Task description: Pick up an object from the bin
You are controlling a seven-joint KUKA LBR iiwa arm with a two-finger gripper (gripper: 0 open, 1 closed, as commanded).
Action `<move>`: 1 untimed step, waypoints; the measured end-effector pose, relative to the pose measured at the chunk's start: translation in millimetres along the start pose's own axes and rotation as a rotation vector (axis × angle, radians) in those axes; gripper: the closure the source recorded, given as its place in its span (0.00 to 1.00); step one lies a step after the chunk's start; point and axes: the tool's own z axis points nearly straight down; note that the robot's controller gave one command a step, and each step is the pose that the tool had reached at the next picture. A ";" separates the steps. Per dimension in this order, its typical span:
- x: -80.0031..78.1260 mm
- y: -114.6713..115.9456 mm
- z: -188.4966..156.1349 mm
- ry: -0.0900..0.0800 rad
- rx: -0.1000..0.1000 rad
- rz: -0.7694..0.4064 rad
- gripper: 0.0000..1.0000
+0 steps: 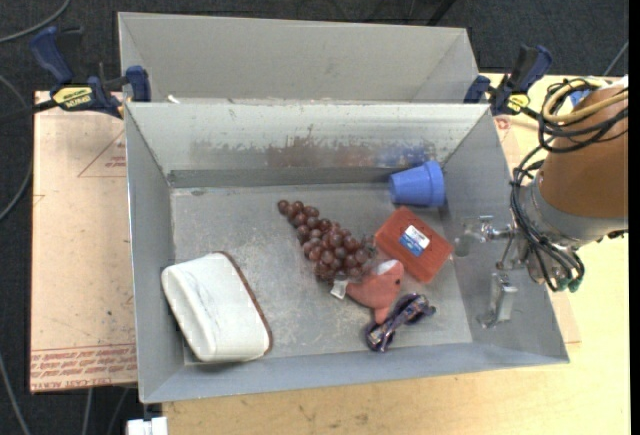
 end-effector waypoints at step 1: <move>-1.8 0.5 -4.3 -0.008 0.002 -0.003 0.00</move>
Offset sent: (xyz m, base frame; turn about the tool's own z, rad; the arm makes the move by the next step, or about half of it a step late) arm 0.0178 0.0890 -0.1127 -0.3563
